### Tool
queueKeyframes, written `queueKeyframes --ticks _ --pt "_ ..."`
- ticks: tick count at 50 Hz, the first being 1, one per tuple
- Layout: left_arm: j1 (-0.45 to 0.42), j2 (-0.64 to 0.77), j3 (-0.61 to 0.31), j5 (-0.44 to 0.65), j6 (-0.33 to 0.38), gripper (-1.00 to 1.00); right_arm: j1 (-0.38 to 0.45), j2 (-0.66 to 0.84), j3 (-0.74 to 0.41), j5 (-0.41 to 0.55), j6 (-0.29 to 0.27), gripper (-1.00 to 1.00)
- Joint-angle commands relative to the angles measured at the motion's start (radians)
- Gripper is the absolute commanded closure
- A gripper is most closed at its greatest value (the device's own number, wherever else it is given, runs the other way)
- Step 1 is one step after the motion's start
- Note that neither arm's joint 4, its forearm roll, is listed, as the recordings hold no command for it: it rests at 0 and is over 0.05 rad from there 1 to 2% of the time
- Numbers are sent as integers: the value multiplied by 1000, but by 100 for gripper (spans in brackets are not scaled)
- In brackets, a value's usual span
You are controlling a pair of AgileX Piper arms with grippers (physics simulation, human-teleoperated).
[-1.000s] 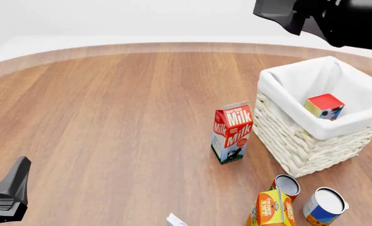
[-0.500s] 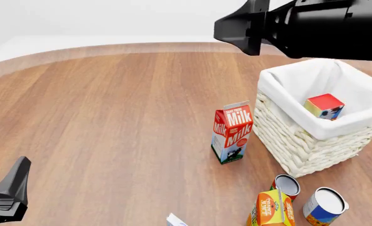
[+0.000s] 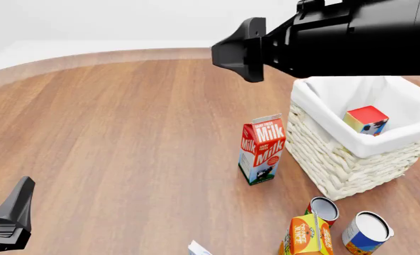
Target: Pick up the cream cheese box and the butter, and put them in the basket.
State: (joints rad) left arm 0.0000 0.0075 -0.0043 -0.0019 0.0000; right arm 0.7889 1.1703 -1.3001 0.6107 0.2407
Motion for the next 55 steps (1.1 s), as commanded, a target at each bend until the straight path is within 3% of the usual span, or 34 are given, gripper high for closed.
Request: queueKeyframes --ticks 1,12,38,55 --pt "0 0 0 0 0 -100 30 32 0 5 -8 -100" --pt "0 0 0 0 0 -100 49 65 -20 22 -2 -100" --pt "0 0 0 0 0 -100 90 129 106 -59 62 -100" --pt "0 0 0 0 0 -100 108 167 83 -23 52 -100"
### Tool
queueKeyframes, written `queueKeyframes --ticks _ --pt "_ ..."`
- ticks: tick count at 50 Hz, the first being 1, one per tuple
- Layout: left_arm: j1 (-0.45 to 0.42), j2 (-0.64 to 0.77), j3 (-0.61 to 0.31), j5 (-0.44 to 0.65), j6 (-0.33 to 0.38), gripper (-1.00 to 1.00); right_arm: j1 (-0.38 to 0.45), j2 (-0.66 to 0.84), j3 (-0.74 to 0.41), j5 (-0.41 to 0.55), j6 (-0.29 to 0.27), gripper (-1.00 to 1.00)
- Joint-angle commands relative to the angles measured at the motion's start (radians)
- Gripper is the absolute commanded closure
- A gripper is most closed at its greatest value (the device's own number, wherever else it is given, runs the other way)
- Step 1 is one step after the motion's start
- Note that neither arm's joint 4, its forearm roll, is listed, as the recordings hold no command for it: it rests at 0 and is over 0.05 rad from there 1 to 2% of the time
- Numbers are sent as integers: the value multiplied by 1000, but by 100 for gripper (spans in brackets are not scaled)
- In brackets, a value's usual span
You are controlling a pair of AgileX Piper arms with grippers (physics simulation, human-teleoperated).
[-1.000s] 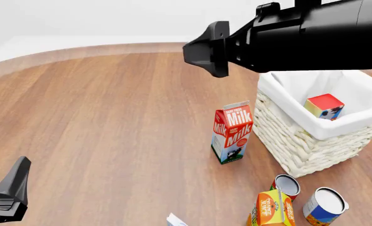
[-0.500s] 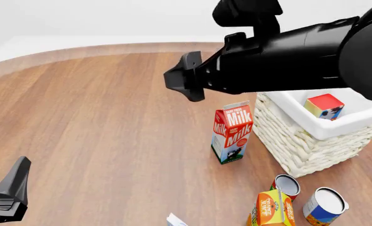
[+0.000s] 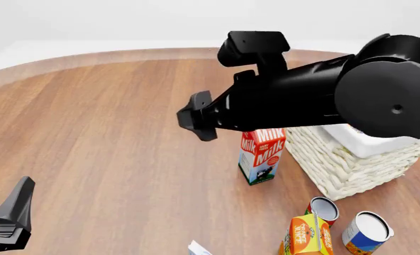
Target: Pick up the cream cheese box and the butter, and put them in the basket.
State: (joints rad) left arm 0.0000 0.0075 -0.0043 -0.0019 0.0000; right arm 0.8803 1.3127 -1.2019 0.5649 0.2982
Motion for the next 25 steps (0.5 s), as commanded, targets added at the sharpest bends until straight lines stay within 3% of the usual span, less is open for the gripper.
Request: queueKeyframes --ticks 1,14,25 --pt "0 0 0 0 0 -100 22 26 -18 26 -8 -100" --pt "0 0 0 0 0 -100 76 68 -33 39 -14 -100" --pt "0 0 0 0 0 -100 116 117 -15 28 13 -100"
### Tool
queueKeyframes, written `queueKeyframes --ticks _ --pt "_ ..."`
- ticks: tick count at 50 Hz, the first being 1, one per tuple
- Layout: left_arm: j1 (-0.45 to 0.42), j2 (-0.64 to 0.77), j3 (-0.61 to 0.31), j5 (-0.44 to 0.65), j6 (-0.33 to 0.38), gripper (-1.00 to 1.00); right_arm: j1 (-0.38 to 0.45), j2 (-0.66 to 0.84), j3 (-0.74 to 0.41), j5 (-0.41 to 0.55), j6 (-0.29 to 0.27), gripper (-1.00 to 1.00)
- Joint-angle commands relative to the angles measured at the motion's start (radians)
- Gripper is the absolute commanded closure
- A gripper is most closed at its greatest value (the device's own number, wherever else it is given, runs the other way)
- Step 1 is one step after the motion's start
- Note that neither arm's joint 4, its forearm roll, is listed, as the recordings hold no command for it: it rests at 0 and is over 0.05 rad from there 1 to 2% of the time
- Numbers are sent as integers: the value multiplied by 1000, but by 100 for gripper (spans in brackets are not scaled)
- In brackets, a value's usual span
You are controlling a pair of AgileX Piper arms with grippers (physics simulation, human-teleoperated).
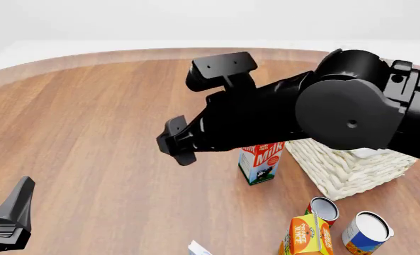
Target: Pick up the cream cheese box and the butter, and put them in the basket.
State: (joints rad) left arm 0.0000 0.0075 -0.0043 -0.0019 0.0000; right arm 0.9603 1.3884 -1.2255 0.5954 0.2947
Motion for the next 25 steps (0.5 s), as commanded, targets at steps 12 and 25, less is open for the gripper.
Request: queueKeyframes --ticks 12,25 --pt "0 0 0 0 0 -100 59 85 -23 24 11 -100" --pt "0 0 0 0 0 -100 68 93 -21 54 -1 -100"
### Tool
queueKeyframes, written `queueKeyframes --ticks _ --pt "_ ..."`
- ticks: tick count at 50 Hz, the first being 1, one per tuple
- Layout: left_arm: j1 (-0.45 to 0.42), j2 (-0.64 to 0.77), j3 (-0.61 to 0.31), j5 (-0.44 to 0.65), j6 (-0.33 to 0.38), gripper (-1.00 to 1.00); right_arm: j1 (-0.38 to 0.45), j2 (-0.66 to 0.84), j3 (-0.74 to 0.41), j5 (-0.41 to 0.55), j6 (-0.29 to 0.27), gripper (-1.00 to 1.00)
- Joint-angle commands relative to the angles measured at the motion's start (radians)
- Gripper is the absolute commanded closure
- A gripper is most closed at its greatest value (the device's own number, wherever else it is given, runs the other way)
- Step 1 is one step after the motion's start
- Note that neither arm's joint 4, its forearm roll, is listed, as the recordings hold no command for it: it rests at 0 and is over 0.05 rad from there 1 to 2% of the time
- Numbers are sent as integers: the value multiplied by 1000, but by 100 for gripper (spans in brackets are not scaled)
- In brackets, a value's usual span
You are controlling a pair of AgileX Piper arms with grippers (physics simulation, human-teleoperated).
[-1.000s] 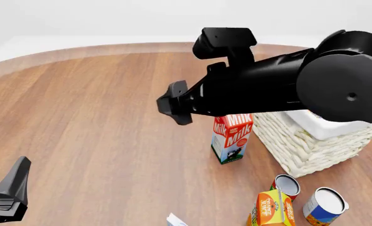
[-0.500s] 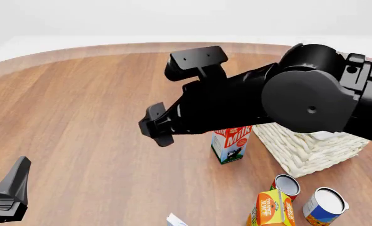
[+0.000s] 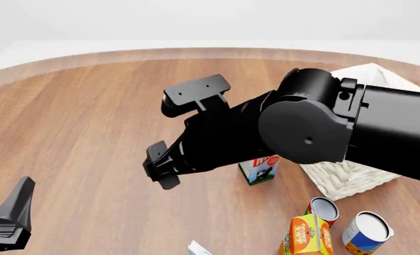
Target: Pick up the cream cheese box and the butter, and put them in the basket.
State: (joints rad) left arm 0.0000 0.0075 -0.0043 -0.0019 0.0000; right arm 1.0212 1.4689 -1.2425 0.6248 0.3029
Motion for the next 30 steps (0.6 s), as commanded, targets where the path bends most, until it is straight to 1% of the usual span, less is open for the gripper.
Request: queueKeyframes --ticks 1,3,7,11,12,19,22,24,25,30 --pt "0 0 0 0 0 -100 1 12 -5 30 -16 -100" --pt "0 0 0 0 0 -100 -5 10 -2 36 -18 -100" --pt "0 0 0 0 0 -100 -5 17 32 16 -4 -100" --pt "0 0 0 0 0 -100 -7 18 36 15 0 -100" --pt "0 0 0 0 0 -100 2 16 35 13 18 -100" --pt "0 0 0 0 0 -100 -4 21 54 -2 8 -100" --pt "0 0 0 0 0 -100 -1 26 98 -39 28 -100" --pt "0 0 0 0 0 -100 -1 26 98 -39 28 -100" --pt "0 0 0 0 0 -100 -4 27 125 -59 41 -100" --pt "0 0 0 0 0 -100 -4 22 137 -62 53 -100"
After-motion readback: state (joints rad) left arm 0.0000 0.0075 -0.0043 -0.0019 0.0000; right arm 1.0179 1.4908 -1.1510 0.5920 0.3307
